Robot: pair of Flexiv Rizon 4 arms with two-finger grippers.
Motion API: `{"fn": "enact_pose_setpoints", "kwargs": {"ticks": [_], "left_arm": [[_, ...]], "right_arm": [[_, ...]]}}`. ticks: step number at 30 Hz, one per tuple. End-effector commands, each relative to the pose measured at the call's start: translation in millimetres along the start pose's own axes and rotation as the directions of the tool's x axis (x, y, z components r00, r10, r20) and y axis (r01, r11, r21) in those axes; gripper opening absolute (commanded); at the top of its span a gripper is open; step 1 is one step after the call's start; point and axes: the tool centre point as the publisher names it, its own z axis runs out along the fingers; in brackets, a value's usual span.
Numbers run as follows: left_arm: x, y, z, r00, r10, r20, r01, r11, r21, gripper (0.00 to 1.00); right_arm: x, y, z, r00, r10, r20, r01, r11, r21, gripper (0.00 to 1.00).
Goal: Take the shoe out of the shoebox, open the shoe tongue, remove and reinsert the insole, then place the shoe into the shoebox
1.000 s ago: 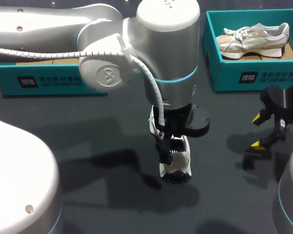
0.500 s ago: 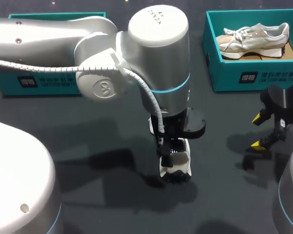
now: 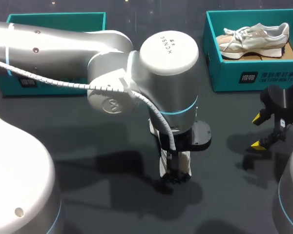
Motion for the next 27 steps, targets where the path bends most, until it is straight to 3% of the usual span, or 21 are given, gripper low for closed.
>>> {"fn": "enact_pose_setpoints", "kwargs": {"ticks": [1,6,14,27], "left_arm": [[-0.3,-4,11,1.0,-0.021,0.01,0.021,1.0,0.003,0.95],[-4.3,-6,19,0.998,-0.058,0.019,0.058,0.998,0.007,0.86],[-8.3,-10,38,0.997,-0.073,0.023,0.073,0.997,-0.016,0.87],[-9.1,-11,56,0.995,-0.096,0.032,0.098,0.994,-0.056,0.81]], "right_arm": [[1.5,-0.1,0,1.0,0.001,0.003,-0.001,1.0,0.003,1.0],[1.5,-0.1,0,1.0,0.001,0.003,-0.001,1.0,0.003,1.0],[1.5,-0.1,0,1.0,0.001,0.003,-0.001,1.0,0.003,1.0],[1.5,-0.1,0,1.0,0.001,0.003,-0.001,1.0,0.003,1.0]]}}
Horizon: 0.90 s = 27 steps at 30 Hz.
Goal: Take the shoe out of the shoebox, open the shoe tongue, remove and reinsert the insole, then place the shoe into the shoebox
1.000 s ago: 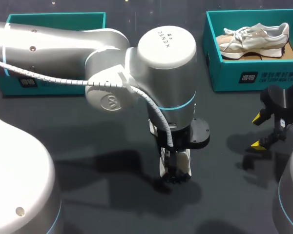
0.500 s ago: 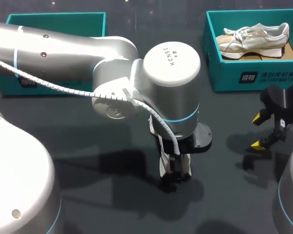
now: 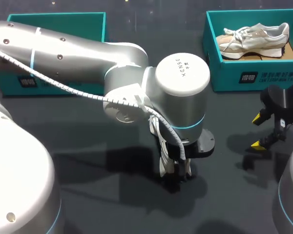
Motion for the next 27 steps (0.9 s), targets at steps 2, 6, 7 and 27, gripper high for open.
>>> {"fn": "enact_pose_setpoints", "kwargs": {"ticks": [2,6,7,27], "left_arm": [[2.0,-5,8,1.0,-0.008,0.006,0.008,1.0,-0.017,0.8],[2.5,-4,12,1.0,-0.018,0.009,0.018,0.999,-0.027,0.73],[2.4,-4,14,1.0,-0.022,0.009,0.022,0.999,-0.028,0.71],[4.6,-1,21,0.998,-0.054,0.015,0.055,0.997,-0.058,0.64]], "right_arm": [[1.5,-0.1,0,1.0,0.001,0.003,-0.001,1.0,0.003,1.0],[1.5,-0.1,0,1.0,0.001,0.003,-0.001,1.0,0.003,1.0],[1.5,-0.1,0,1.0,0.001,0.003,-0.001,1.0,0.003,1.0],[1.5,-0.1,0,1.0,0.001,0.003,-0.001,1.0,0.003,1.0]]}}
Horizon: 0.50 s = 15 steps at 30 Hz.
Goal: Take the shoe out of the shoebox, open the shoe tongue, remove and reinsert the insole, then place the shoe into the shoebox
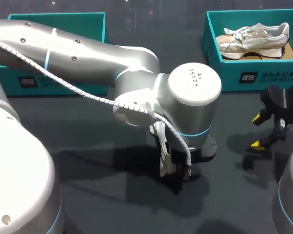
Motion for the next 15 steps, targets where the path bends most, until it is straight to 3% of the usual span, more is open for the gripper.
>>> {"fn": "enact_pose_setpoints", "kwargs": {"ticks": [1,5,7,8,9,15], "left_arm": [[2.2,-0.5,0.7,1.0,-0.002,0.003,0.002,1.0,0.0,0.63],[2.8,0.7,-0.8,1.0,-0.005,0.004,0.005,1.0,0.004,0.57],[2.7,1.1,-0.9,1.0,-0.008,0.005,0.008,1.0,0.005,0.34],[2.6,1.5,-0.9,1.0,-0.009,0.004,0.009,1.0,0.006,0.13],[2.7,2.1,-1.1,1.0,-0.011,0.005,0.011,1.0,0.007,0.0],[3.7,7.6,-8.5,1.0,-0.001,-0.017,0.002,1.0,0.029,0.0]], "right_arm": [[1.5,-0.1,-0.2,1.0,0.001,0.003,-0.001,1.0,0.003,1.0],[1.5,-0.1,-0.2,1.0,0.001,0.003,-0.001,1.0,0.003,1.0],[1.5,-0.1,-0.2,1.0,0.001,0.003,-0.001,1.0,0.003,1.0],[1.5,-0.1,-0.2,1.0,0.001,0.003,-0.001,1.0,0.003,1.0],[1.5,-0.1,-0.2,1.0,0.001,0.003,-0.001,1.0,0.003,1.0],[1.5,-0.1,-0.2,1.0,0.001,0.003,-0.001,1.0,0.003,1.0]]}}
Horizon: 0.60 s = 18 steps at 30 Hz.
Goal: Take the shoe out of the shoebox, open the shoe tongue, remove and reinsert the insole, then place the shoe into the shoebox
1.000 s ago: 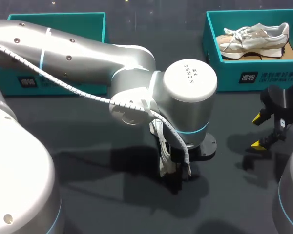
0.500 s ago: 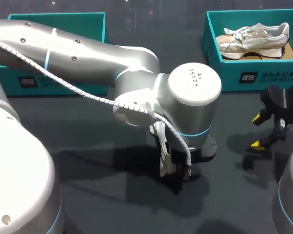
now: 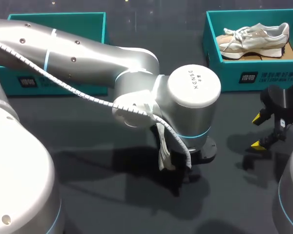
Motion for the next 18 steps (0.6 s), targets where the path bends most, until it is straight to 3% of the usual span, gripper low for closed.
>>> {"fn": "enact_pose_setpoints", "kwargs": {"ticks": [1,10,18], "left_arm": [[-1.1,8,-10,1.0,0.009,-0.016,-0.008,1.0,0.025,0.0],[-15.2,21,-47,0.994,0.077,-0.076,-0.071,0.995,0.073,0.0],[-48.7,45,-101,0.978,0.158,-0.136,-0.147,0.985,0.088,0.0]], "right_arm": [[1.5,-0.1,0,1.0,0.001,0.003,-0.001,1.0,0.003,1.0],[1.5,-0.1,0,1.0,0.001,0.003,-0.001,1.0,0.003,1.0],[1.5,-0.1,0,1.0,0.001,0.003,-0.001,1.0,0.003,1.0]]}}
